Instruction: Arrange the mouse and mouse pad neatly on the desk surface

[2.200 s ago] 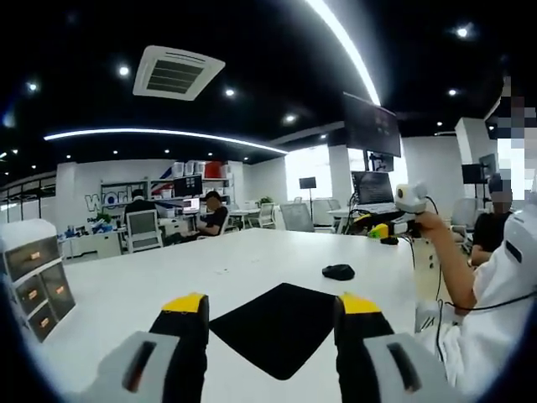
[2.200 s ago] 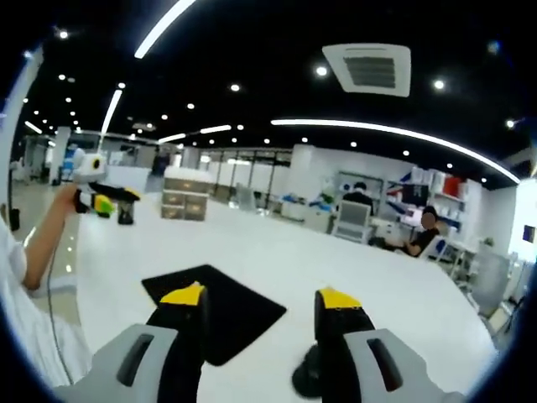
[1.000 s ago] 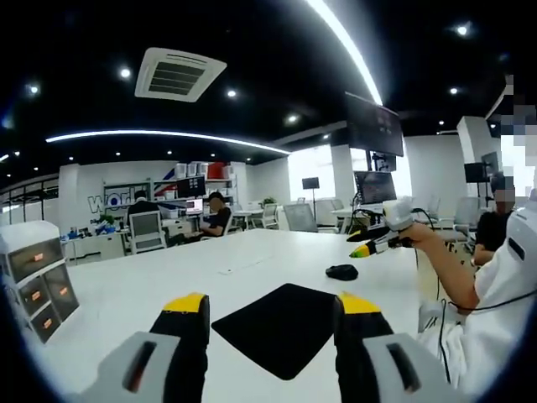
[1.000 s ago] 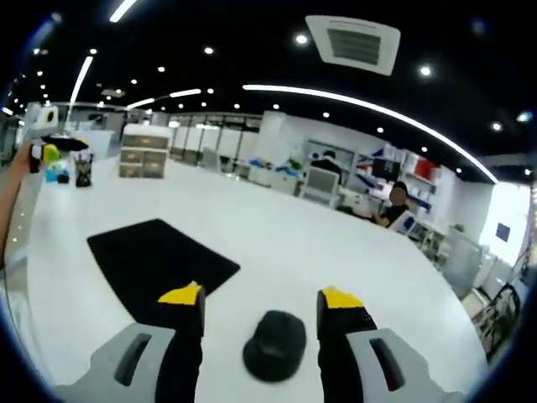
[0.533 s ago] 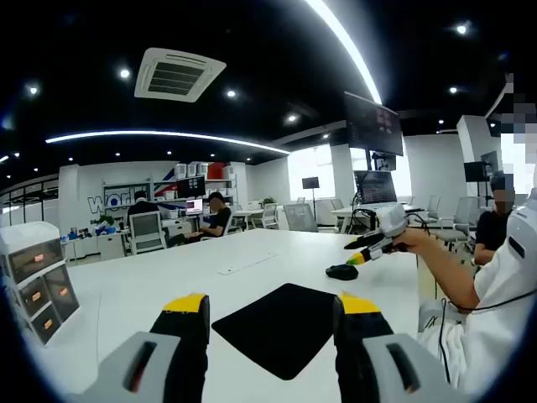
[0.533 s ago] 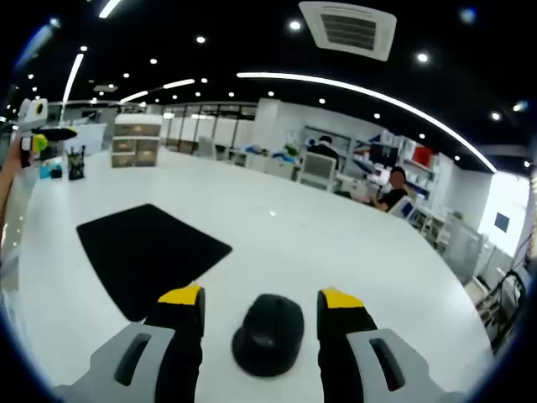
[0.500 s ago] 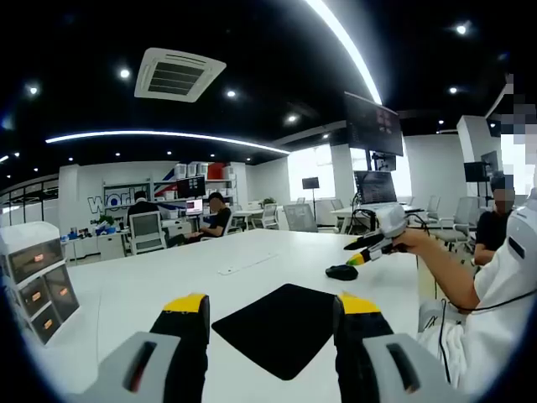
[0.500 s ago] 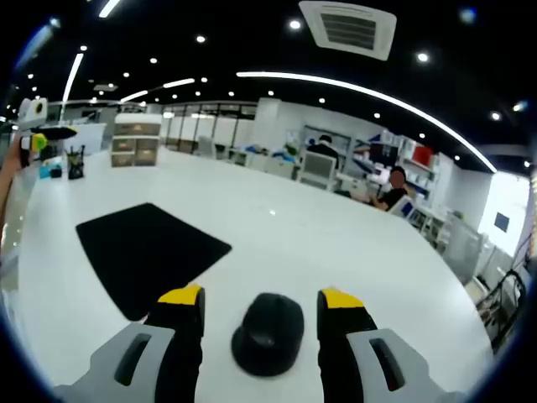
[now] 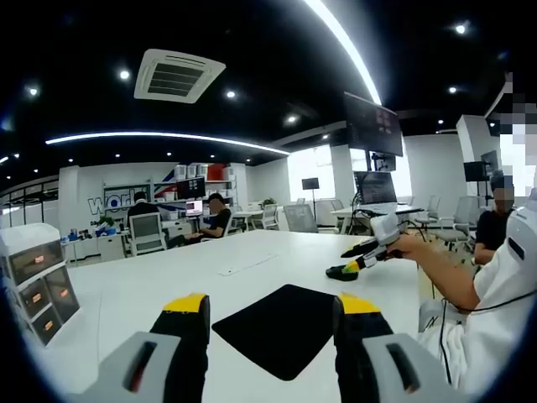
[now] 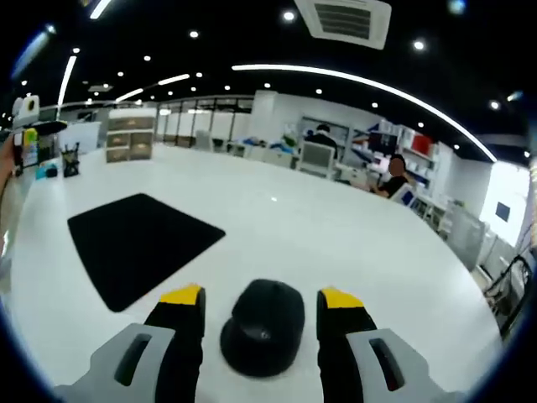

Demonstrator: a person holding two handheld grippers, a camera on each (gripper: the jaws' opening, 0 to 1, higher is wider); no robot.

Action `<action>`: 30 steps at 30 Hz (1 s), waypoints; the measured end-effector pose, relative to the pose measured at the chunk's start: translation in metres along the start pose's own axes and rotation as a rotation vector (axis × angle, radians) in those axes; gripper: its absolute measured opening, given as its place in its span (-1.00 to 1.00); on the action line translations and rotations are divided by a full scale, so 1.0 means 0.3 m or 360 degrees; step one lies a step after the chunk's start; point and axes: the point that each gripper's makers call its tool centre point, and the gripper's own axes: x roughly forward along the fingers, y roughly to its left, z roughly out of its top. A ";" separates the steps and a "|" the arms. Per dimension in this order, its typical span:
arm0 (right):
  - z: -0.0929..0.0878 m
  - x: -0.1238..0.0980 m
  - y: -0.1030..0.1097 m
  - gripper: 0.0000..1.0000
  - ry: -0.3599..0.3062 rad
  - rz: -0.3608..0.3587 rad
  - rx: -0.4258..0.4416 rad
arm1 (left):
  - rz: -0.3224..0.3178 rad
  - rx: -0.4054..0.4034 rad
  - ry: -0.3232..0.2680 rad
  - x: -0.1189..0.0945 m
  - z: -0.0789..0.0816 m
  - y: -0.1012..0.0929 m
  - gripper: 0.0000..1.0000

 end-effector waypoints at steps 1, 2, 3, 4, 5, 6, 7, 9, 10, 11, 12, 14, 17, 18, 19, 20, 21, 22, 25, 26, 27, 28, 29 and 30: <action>-0.006 0.003 -0.003 0.03 0.0004 -0.0002 0.0005 | 0.0001 0.0003 0.0001 -0.001 0.000 0.000 0.19; -0.009 0.005 -0.005 0.03 0.0005 -0.0004 0.0009 | -0.0001 0.0003 -0.0002 -0.002 0.002 -0.001 0.19; -0.013 0.009 -0.008 0.03 0.0005 -0.0004 0.0019 | -0.0001 -0.0001 -0.0009 -0.005 0.006 -0.001 0.19; -0.018 0.013 -0.010 0.03 0.0008 -0.0004 0.0030 | 0.0001 -0.0002 -0.0014 -0.007 0.008 0.000 0.19; -0.023 0.017 -0.013 0.03 0.0012 -0.0006 0.0035 | 0.0003 -0.0001 -0.0015 -0.008 0.007 0.000 0.19; -0.027 0.019 -0.015 0.03 0.0014 -0.0010 0.0040 | 0.0008 0.0002 -0.0011 -0.009 0.006 0.002 0.19; -0.030 0.022 -0.017 0.04 0.0014 -0.0014 0.0043 | 0.0009 0.0003 -0.0010 -0.009 0.005 0.001 0.19; -0.031 0.029 -0.019 0.04 0.0007 -0.0017 0.0056 | 0.0009 -0.0001 -0.0017 -0.010 0.008 -0.002 0.19; -0.032 0.032 -0.020 0.04 0.0006 -0.0016 0.0058 | 0.0009 -0.0001 -0.0019 -0.011 0.009 -0.003 0.19; -0.035 0.035 -0.021 0.05 0.0007 -0.0019 0.0059 | 0.0009 0.0000 -0.0016 -0.009 0.007 -0.003 0.19; -0.038 0.039 -0.022 0.07 0.0008 -0.0022 0.0060 | 0.0009 0.0001 -0.0012 -0.008 0.005 -0.003 0.19; -0.044 0.045 -0.024 0.09 0.0008 -0.0025 0.0066 | 0.0011 0.0002 -0.0008 -0.006 0.003 -0.003 0.18; -0.053 0.056 -0.024 0.13 0.0017 -0.0024 0.0081 | 0.0011 -0.0003 -0.0020 -0.006 0.007 -0.005 0.17; -0.059 0.059 -0.023 0.15 0.0024 -0.0025 0.0081 | 0.0011 -0.0003 -0.0018 -0.006 0.006 -0.004 0.17; -0.063 0.062 -0.023 0.17 0.0030 -0.0027 0.0085 | 0.0014 -0.0001 -0.0015 -0.006 0.004 -0.003 0.17; -0.066 0.064 -0.024 0.17 0.0032 -0.0029 0.0089 | 0.0015 0.0001 -0.0014 -0.007 0.004 -0.003 0.17; -0.068 0.066 -0.025 0.17 0.0033 -0.0032 0.0094 | 0.0015 -0.0002 -0.0018 -0.008 0.006 -0.003 0.17; -0.070 0.069 -0.025 0.17 0.0036 -0.0033 0.0098 | 0.0015 -0.0003 -0.0022 -0.009 0.008 -0.002 0.17; -0.077 0.073 -0.024 0.18 0.0050 -0.0039 0.0115 | 0.0015 0.0000 -0.0015 -0.007 0.004 -0.002 0.17; -0.077 0.074 -0.024 0.18 0.0049 -0.0041 0.0117 | 0.0015 0.0001 -0.0014 -0.007 0.004 -0.003 0.17; -0.079 0.076 -0.024 0.18 0.0048 -0.0042 0.0122 | 0.0012 0.0000 -0.0015 -0.007 0.004 -0.004 0.17; -0.080 0.079 -0.025 0.18 0.0048 -0.0043 0.0128 | 0.0011 -0.0002 -0.0020 -0.007 0.006 -0.005 0.17; -0.083 0.082 -0.025 0.18 0.0049 -0.0042 0.0134 | 0.0011 -0.0002 -0.0022 -0.007 0.006 -0.006 0.17; -0.087 0.084 -0.024 0.19 0.0052 -0.0040 0.0142 | 0.0011 -0.0002 -0.0019 -0.007 0.005 -0.005 0.17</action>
